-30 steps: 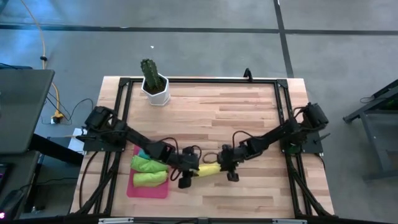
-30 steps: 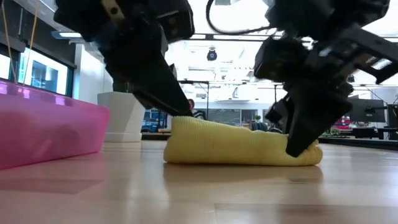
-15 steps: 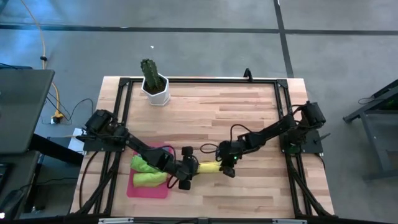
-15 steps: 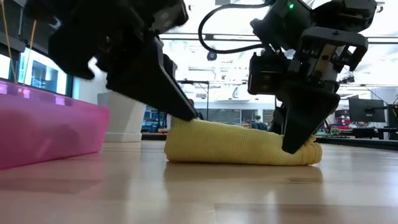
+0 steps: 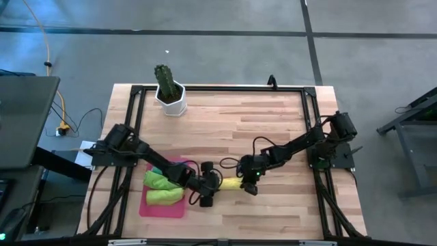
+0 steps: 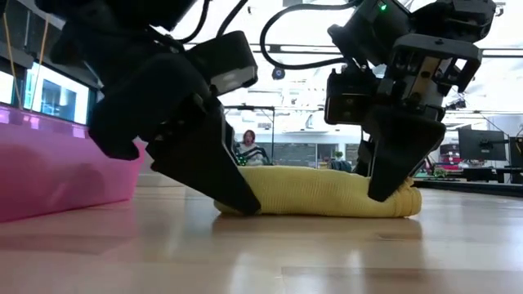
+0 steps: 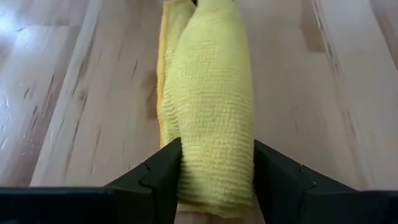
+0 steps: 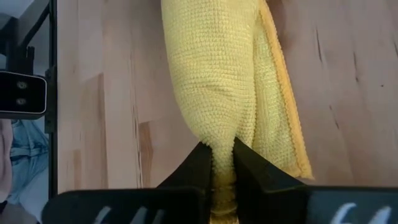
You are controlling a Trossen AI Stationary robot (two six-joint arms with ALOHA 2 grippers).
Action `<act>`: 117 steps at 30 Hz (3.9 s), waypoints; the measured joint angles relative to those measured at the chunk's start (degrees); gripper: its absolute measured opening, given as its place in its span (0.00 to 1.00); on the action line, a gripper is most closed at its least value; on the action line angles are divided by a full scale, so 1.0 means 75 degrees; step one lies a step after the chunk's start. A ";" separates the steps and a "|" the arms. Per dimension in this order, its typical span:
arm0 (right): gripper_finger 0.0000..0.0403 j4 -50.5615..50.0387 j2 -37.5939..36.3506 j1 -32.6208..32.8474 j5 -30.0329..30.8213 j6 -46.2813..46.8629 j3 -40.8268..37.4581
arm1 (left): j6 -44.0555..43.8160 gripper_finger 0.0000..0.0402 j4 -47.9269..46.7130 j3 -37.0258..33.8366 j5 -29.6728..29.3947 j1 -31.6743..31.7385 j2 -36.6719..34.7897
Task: Roll microfiber towels into tight, uniform cylinder then place into a basket
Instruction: Put the rolled yellow towel into the red bin, then return to Home Position
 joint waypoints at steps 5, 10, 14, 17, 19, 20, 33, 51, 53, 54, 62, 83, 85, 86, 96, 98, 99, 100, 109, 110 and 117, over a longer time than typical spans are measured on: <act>0.07 0.0041 -0.0003 0.0001 0.0015 -0.0349 0.0000 | -0.0211 0.31 0.0072 -0.0002 -0.0026 0.0000 0.0032; 0.21 0.0043 -0.0092 -0.0003 0.0076 -0.1132 0.0000 | -0.0252 0.13 0.0087 0.0002 0.0429 0.0009 0.0031; 0.34 -0.0451 -0.0612 -0.0259 -0.0140 -0.1498 -0.0015 | -0.0625 0.03 0.0058 0.0002 0.0819 0.0041 -0.0036; 0.38 -0.1196 -0.1293 -0.0468 -0.0222 -0.1616 -0.0015 | -0.0619 0.04 -0.0030 -0.0026 0.0938 0.0064 -0.0184; 0.39 -0.1683 -0.1799 -0.0531 -0.0206 -0.1947 -0.0014 | -0.0408 0.05 -0.0155 -0.0050 0.1040 0.0062 -0.0381; 0.39 -0.1940 -0.2085 -0.0536 -0.0184 -0.2109 -0.0012 | -0.0325 0.05 -0.0167 -0.0050 0.1071 0.0058 -0.0500; 0.39 -0.4089 -0.4331 0.0210 0.1807 -0.2707 -0.0003 | -0.0266 0.04 -0.3088 -0.0029 0.0459 -0.0242 -0.3694; 0.39 -0.5154 -0.4672 0.2018 0.4137 -0.1393 0.0000 | -0.5898 0.04 -0.9106 -0.0673 -0.1628 -0.3734 -0.5387; 0.39 -0.5234 -0.4697 0.2228 0.4368 -0.1155 0.0000 | -0.6364 0.04 -0.9018 -0.0959 -0.1403 -0.4048 -0.5385; 0.39 -0.5260 -0.4728 0.2325 0.4532 -0.1065 0.0000 | -0.6598 0.04 -0.8962 -0.1089 -0.1363 -0.4168 -0.5384; 0.39 -0.5971 -0.5092 0.2749 0.5495 -0.0324 0.0003 | -0.6947 0.05 -0.7362 -0.1747 -0.1152 -0.4624 -0.5247; 0.39 -0.6145 -0.5289 0.2932 0.6047 -0.0020 0.0006 | -0.8552 0.26 -0.6657 -0.1947 -0.0073 -0.4403 -0.4227; 0.39 -0.6144 -0.5289 0.2932 0.6047 -0.0047 0.0006 | -0.8535 0.30 -0.6689 -0.1872 0.0116 -0.4322 -0.4227; 0.39 -0.6140 -0.5293 0.2932 0.6043 -0.0058 0.0006 | -0.8482 0.33 -0.6784 -0.1807 0.0188 -0.4273 -0.4227; 0.39 -0.6496 -0.6369 0.2646 0.5425 -0.0030 0.0015 | -0.8148 0.38 -0.9210 -0.0296 0.0363 -0.3984 -0.4227; 0.39 -0.6759 -0.6638 0.2648 0.5511 -0.0114 0.0015 | -0.7934 0.37 -0.9484 -0.0007 0.0314 -0.3987 -0.4227; 0.39 -0.6909 -0.6780 0.2650 0.5589 -0.0155 0.0015 | -0.7846 0.37 -0.9574 0.0129 0.0223 -0.3988 -0.4227; 0.39 -0.7021 -0.6919 0.2656 0.5647 -0.0228 0.0015 | -0.7719 0.37 -0.9633 0.0258 0.0065 -0.3992 -0.4227; 0.39 -0.7118 -0.7972 0.2669 0.6345 -0.1231 0.0015 | -0.6306 0.37 -1.0203 0.1445 -0.1936 -0.3853 -0.4227; 0.39 -0.7118 -0.8087 0.2669 0.6445 -0.1285 0.0015 | -0.6167 0.37 -1.0375 0.1573 -0.2195 -0.3836 -0.4227; 0.39 -0.5450 -0.9447 0.2669 0.7062 -0.1925 -0.1595 | -0.5120 0.37 -1.0922 0.2171 -0.3425 -0.3578 -0.4227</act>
